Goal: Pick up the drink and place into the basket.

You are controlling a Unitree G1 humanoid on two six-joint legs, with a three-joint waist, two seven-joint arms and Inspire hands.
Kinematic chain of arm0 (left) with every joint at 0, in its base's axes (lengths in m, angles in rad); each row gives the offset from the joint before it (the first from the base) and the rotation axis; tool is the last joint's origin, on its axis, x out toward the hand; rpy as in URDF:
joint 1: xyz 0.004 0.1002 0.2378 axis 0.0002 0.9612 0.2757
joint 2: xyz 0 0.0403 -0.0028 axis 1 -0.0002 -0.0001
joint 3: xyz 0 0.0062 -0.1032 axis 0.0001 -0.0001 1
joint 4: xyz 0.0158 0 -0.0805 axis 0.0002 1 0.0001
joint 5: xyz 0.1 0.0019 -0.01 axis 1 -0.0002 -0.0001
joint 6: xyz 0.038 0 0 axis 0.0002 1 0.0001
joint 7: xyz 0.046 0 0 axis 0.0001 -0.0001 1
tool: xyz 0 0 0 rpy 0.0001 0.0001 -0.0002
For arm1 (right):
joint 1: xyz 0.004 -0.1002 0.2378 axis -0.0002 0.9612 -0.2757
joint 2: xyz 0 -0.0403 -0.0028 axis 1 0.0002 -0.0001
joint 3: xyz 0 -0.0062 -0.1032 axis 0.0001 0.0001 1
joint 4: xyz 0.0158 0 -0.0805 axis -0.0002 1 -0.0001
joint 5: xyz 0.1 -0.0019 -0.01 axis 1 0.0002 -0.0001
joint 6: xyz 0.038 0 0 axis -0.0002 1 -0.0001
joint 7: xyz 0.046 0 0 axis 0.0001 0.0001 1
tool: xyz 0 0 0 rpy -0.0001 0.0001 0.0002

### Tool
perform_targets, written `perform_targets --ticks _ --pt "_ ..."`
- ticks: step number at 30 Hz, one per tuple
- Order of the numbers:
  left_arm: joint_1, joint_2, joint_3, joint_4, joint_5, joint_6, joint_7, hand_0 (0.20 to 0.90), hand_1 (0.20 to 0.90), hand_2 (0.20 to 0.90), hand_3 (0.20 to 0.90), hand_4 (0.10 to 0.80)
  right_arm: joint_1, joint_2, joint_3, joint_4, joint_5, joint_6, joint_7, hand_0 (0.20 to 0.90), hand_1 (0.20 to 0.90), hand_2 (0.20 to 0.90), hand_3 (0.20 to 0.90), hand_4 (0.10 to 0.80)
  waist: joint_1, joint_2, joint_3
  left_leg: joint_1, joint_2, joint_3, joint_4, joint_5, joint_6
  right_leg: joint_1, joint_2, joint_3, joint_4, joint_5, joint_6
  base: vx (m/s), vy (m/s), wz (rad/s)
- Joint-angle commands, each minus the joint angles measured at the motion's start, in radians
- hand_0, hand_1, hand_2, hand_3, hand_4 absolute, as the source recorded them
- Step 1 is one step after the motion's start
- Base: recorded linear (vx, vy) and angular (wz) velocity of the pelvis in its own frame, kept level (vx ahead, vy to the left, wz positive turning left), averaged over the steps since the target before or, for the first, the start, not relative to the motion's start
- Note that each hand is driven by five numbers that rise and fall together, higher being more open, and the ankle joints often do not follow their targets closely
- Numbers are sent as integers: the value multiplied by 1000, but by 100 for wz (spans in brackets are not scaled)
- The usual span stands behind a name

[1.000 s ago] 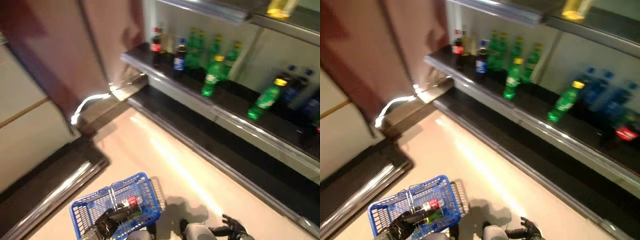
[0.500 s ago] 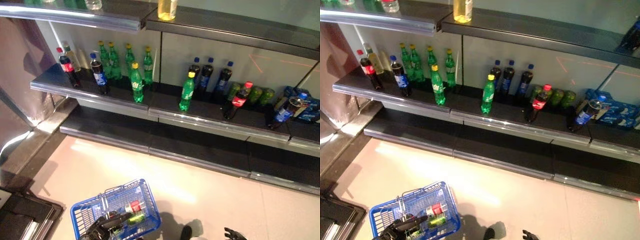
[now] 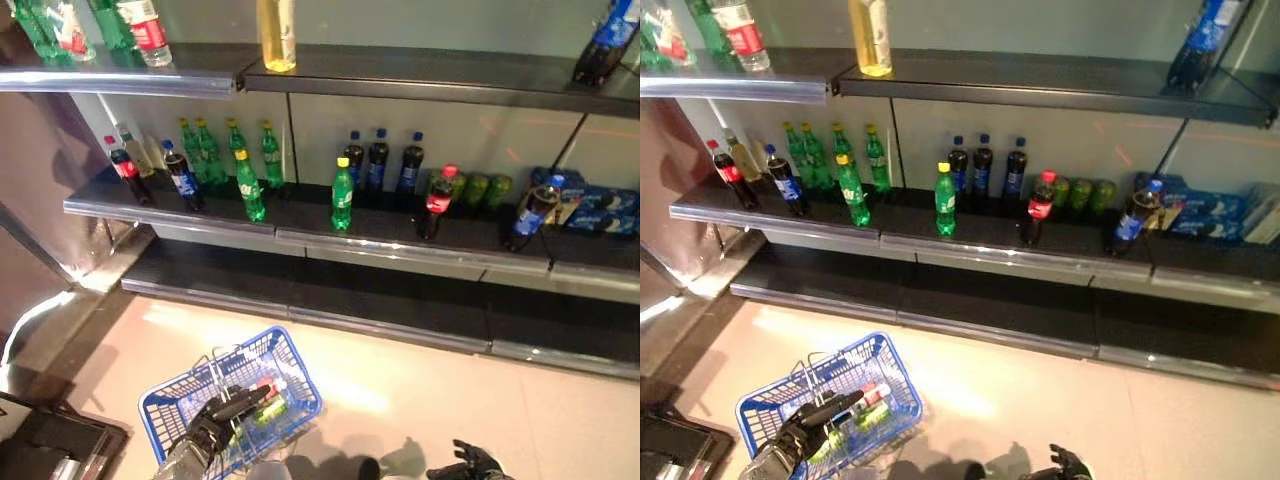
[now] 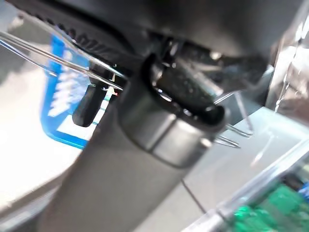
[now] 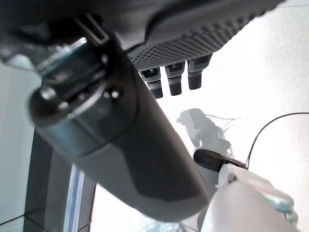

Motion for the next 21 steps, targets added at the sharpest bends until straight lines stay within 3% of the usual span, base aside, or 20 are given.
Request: perform_targets --ticks 1,6,9,12,14,18,19,21 --pt "15 15 -2 -138 -27 -53 -110 300 300 300 200 100 -9 -1 -7 7 -34 -18 -14 900 900 900 900 800 48 -70 18 -45 -46 -8 -126 206 22 184 -75 31 -99 -39 110 252 173 26" --pt "41 0 0 -131 -18 -60 -122 300 300 300 200 100 10 -7 -16 13 -45 -21 -16 900 900 900 900 800 63 -66 11 -83 -42 20 -126 235 12 230 -78 19 -91 -69 112 344 256 7" --pt "51 3 24 -109 -17 -68 -128 300 300 300 200 100 15 -6 -23 20 -56 -31 -11 900 900 900 900 800 82 -76 -9 -51 -61 4 -126 188 37 268 -103 15 -72 -93 137 387 332 -19" --pt "20 25 31 -69 -13 -67 -127 300 300 300 200 100 32 14 -40 24 -48 -41 -21 900 900 900 900 800 94 -114 -27 -12 -106 -12 -106 120 84 306 -156 8 -62 -101 181 290 315 -26" --pt "-11 44 27 -55 -6 -56 -123 300 300 300 200 100 47 27 -53 22 -54 -46 -22 900 900 900 900 800 92 -143 -37 9 -145 -24 -97 87 122 274 -207 18 19 -50 217 289 414 -3" --pt "-38 53 6 -66 -8 -46 -102 300 300 300 200 100 54 29 -67 16 -56 -47 -13 900 900 900 900 800 87 -146 -42 40 -188 -36 -102 61 158 192 -279 23 212 73 233 221 343 13" --pt "-37 53 4 -74 -6 -46 -91 300 300 300 200 100 55 30 -67 14 -57 -51 -6 900 900 900 900 800 88 -138 -44 59 -194 -38 -110 53 165 159 -292 17 272 100 232 220 273 4" --pt "-36 56 -3 -78 -14 -51 -76 300 300 300 200 100 47 33 -57 19 -49 -63 2 900 900 900 900 800 79 -124 -45 95 -203 -44 -124 39 173 80 -273 27 304 110 221 212 206 -1"
